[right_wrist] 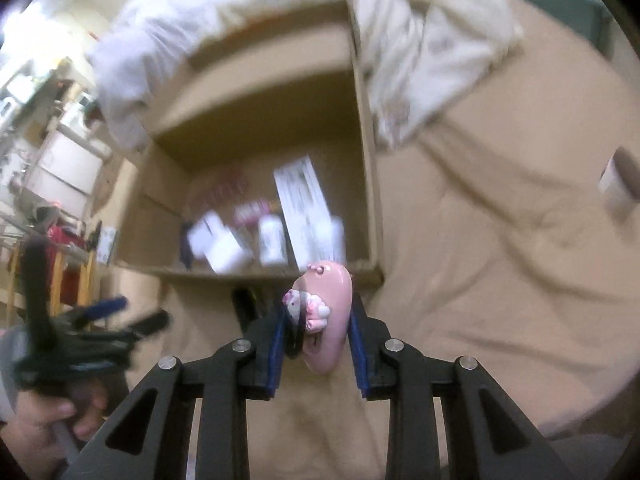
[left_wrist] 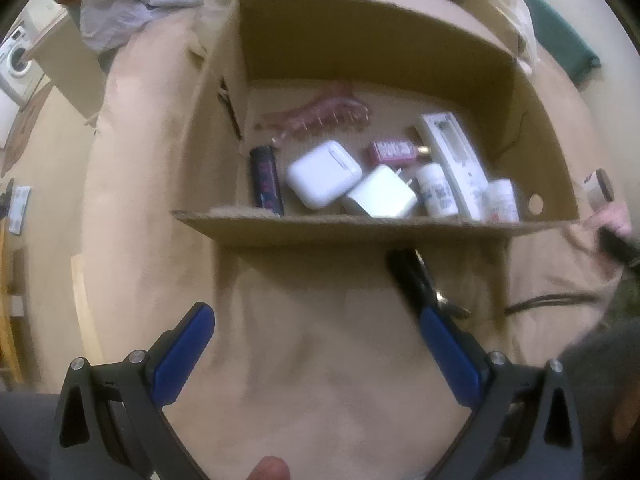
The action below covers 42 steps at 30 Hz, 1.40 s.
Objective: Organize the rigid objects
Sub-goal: 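Grasp the pink Hello Kitty item with the right tool while the left tool grasps the black flashlight, then lift the pink item and black flashlight with both tools toward the box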
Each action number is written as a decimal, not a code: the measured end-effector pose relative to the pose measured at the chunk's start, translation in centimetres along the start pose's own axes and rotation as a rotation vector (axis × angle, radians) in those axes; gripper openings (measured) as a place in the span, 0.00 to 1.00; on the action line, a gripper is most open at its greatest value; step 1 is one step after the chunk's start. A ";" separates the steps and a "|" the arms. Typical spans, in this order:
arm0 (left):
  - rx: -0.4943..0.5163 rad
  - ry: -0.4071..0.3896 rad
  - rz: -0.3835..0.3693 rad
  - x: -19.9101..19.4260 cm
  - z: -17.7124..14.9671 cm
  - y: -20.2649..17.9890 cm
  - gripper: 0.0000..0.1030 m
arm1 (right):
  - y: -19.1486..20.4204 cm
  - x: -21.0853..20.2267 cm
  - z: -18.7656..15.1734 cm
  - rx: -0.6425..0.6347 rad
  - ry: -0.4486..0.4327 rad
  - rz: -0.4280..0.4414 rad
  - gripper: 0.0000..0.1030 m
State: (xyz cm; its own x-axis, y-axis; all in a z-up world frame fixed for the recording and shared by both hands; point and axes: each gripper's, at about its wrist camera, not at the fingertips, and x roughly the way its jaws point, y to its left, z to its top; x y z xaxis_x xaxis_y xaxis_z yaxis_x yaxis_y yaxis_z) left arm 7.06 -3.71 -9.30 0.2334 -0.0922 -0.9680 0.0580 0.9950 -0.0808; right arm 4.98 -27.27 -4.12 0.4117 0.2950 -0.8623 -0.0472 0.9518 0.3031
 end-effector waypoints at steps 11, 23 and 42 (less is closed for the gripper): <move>-0.116 0.103 -0.058 4.0 0.5 -2.8 0.78 | -0.3 -1.7 1.6 -0.030 -0.114 0.047 0.29; -0.143 0.191 -0.032 7.4 0.7 -6.2 0.53 | -1.2 -0.5 1.7 0.013 -0.074 0.084 0.29; 0.025 0.230 0.023 5.0 0.1 -1.4 0.17 | -0.7 0.2 1.8 0.005 -0.041 0.076 0.29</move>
State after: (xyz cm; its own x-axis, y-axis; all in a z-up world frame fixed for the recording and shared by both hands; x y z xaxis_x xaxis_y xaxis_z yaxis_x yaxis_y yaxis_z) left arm 8.22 -5.57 -14.04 0.0081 -0.0556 -0.9984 0.0800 0.9953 -0.0548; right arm 6.71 -28.07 -3.80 0.4444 0.3622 -0.8193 -0.0746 0.9264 0.3690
